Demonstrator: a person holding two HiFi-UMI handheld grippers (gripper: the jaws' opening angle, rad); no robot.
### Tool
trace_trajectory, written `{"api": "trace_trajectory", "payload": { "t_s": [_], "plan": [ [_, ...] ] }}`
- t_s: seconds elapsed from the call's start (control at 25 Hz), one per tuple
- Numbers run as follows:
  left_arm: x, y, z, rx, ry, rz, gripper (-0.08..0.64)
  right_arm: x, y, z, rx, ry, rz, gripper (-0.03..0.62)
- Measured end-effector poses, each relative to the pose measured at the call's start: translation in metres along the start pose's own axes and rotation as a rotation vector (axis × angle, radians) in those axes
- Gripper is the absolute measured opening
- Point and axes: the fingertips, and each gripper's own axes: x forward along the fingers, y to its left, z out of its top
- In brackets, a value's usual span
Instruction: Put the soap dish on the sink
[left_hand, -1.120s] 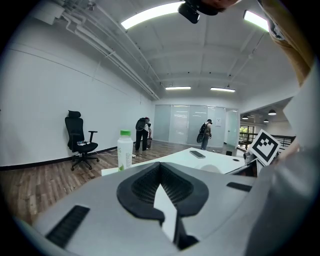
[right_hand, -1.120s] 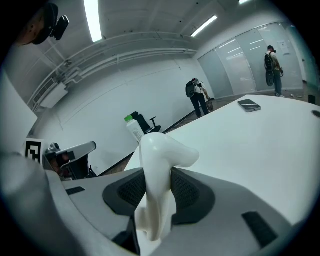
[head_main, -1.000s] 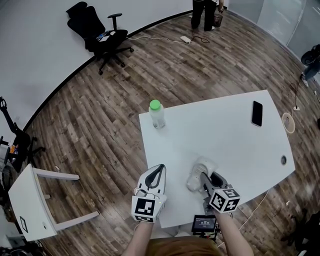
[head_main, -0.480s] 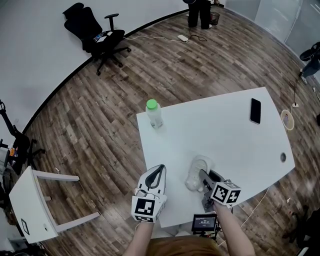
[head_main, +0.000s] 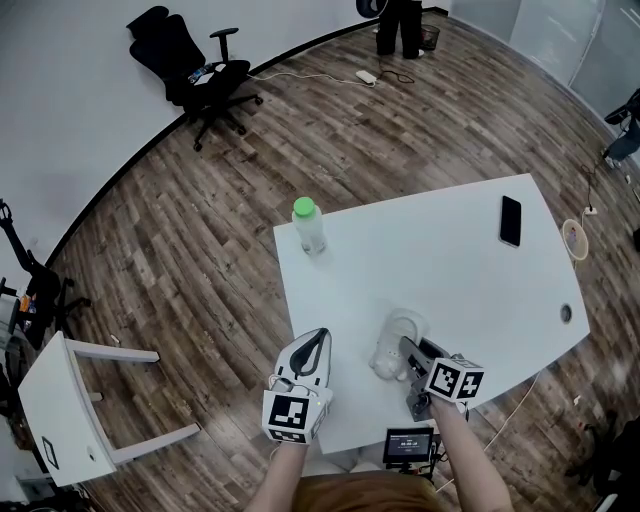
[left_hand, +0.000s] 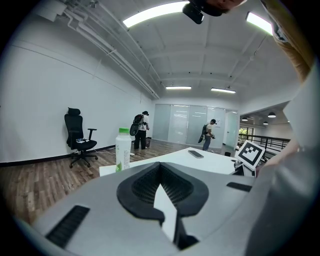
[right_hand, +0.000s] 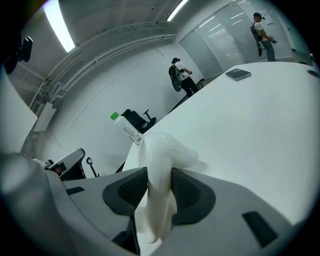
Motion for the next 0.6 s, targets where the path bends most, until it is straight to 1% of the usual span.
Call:
{"api": "trace_trajectory", "payload": {
  "t_s": [0.12,0.24,0.44,0.6],
  "plan": [
    [-0.001,0.000,-0.001,-0.002,0.006,0.001,0.008,-0.001,-0.007,-0.002,0.010,0.042,-0.031,0.149],
    [-0.003,0.000,-0.001,-0.003,0.008,0.000,0.008,-0.003,-0.013,-0.004,-0.042,0.071,-0.078,0.149],
    [-0.004,0.001,-0.001,-0.002,0.007,-0.001,0.008,-0.003,-0.014,-0.002,-0.074,0.085,-0.131,0.150],
    [-0.005,0.000,-0.003,-0.006,0.015,-0.005,0.008,-0.004,-0.013,-0.003,-0.142,0.111,-0.175,0.155]
  ]
}}
